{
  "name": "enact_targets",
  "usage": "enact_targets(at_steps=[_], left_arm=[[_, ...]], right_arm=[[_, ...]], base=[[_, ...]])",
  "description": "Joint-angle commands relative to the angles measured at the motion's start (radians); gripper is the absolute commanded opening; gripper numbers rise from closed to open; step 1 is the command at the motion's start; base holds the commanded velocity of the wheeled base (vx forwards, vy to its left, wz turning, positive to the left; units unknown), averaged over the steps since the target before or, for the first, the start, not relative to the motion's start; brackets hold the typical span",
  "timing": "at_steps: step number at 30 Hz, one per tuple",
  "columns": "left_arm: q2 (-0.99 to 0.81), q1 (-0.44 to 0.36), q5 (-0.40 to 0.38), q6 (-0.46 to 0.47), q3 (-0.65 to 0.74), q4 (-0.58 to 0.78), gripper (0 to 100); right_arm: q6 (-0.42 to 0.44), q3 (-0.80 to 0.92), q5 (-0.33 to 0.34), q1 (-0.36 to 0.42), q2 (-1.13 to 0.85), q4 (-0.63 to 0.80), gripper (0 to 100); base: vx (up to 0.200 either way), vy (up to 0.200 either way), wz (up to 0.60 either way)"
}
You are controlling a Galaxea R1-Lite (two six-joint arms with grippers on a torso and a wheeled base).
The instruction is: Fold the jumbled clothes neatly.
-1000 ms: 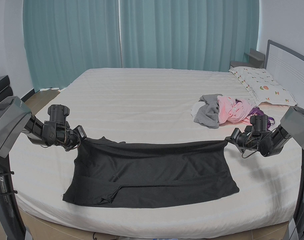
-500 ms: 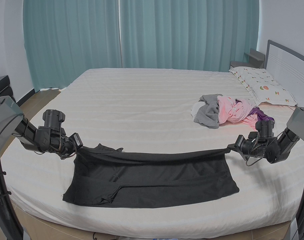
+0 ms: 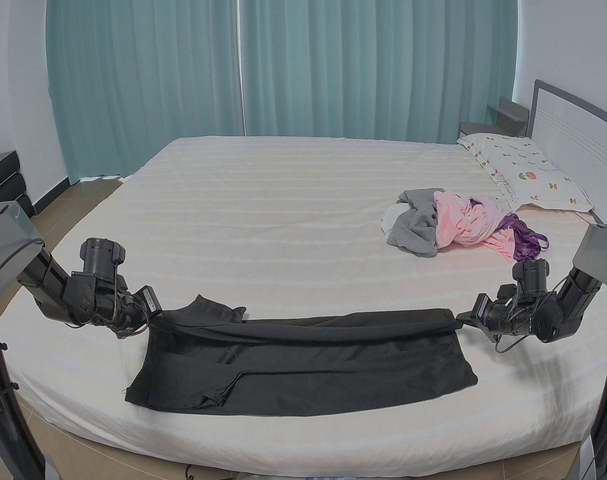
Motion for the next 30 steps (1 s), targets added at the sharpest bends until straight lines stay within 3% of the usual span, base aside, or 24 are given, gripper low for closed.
enact_targets(at_steps=[1, 6, 15, 16, 18, 19, 30], left_arm=[[0.015, 0.001, 0.0, -0.001, 0.034, -0.018, 0], [0.023, -0.001, 0.001, -0.001, 0.057, -0.019, 0], [0.031, -0.002, 0.0, -0.001, 0.073, -0.018, 0], [0.031, -0.002, 0.0, -0.001, 0.073, -0.018, 100], [0.031, -0.004, 0.0, -0.001, 0.079, -0.019, 100], [0.028, -0.005, -0.006, -0.002, 0.081, -0.019, 100], [0.018, 0.013, -0.031, -0.036, 0.007, -0.019, 100]], right_arm=[[-0.014, 0.017, 0.01, 0.002, 0.01, 0.0, 0], [-0.065, 0.058, 0.042, 0.0, 0.0, 0.0, 0], [-0.096, 0.067, 0.042, 0.002, 0.011, 0.0, 0], [-0.096, 0.067, 0.042, 0.002, 0.011, 0.0, 0], [-0.096, 0.063, 0.042, 0.002, 0.016, 0.0, 0], [-0.094, 0.063, 0.044, 0.003, 0.01, 0.0, 100], [-0.048, -0.025, 0.07, 0.002, -0.03, -0.002, 100]], base=[[0.0, 0.0, 0.0], [0.0, 0.0, 0.0], [0.0, 0.0, 0.0], [0.0, 0.0, 0.0], [0.0, 0.0, 0.0], [0.0, 0.0, 0.0], [0.0, 0.0, 0.0]])
